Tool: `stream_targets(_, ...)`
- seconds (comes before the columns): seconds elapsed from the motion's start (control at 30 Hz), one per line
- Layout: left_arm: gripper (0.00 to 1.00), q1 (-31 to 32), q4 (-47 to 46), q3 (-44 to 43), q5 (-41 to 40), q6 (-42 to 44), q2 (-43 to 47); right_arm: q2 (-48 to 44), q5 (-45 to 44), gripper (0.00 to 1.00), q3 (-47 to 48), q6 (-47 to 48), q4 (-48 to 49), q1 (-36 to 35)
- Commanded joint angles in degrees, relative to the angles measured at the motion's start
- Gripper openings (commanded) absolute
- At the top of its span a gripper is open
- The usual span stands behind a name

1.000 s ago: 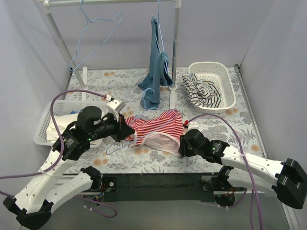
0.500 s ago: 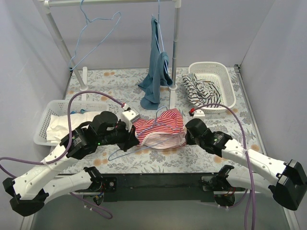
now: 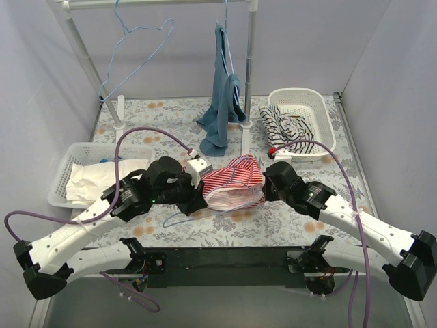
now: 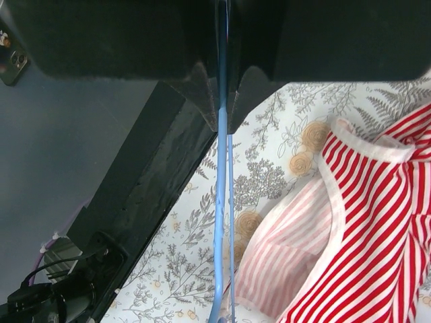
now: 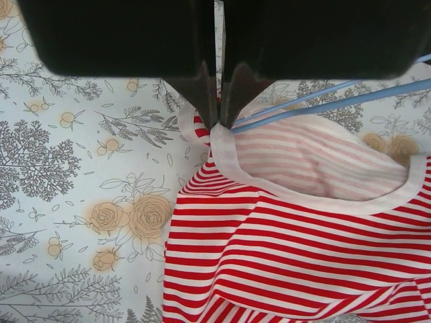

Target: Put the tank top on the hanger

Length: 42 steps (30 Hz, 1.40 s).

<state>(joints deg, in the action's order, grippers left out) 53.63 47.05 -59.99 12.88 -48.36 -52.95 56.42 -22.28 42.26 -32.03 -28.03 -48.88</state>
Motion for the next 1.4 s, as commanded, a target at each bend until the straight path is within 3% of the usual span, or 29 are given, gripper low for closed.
stream_targets(0.0, 0.0, 0.3, -9.7, 4.1, 3.0, 0.6, -2.1, -2.3, 3.3, 0.01, 4.8, 1.6, -1.3, -1.0)
stream_targets(0.43, 0.0, 0.3, -50.9, 22.4, 4.7, -8.5, -4.4, -9.4, 4.9, 0.02, 1.0, 2.4, 1.2, -1.6)
stream_targets(0.53, 0.0, 0.3, -56.7, 25.2, 5.3, -9.6, -7.9, -12.3, 4.0, 0.16, -0.2, 2.4, 1.8, -1.6)
stream_targets(0.57, 0.0, 0.3, -58.3, 25.7, 5.7, -9.7, -8.7, -13.0, 3.6, 0.32, -0.5, 2.4, 1.9, -1.6)
stream_targets(0.67, 0.0, 0.3, -61.5, 26.2, 6.9, -9.9, -11.7, -16.6, 2.1, 0.5, -1.3, 2.6, 1.9, -1.6)
stream_targets(0.83, 0.0, 0.3, -63.7, 26.2, 7.4, -9.6, -15.2, -23.3, 4.5, 0.61, -3.5, 6.7, 8.1, -1.6)
stream_targets(0.97, 0.0, 0.3, -62.8, 24.4, 9.0, -9.1, -17.0, -22.9, 5.0, 0.62, -6.4, 9.7, 16.3, -1.6)
stream_targets(1.27, 0.0, 0.3, -61.3, 23.6, 11.4, -9.9, -17.6, -11.5, 3.6, 0.6, -8.7, 10.6, 30.0, -1.7)
stream_targets(1.37, 0.0, 0.3, -60.1, 23.2, 11.5, -10.4, -17.3, -9.8, 2.1, 0.48, -9.6, 11.3, 31.7, -1.7)
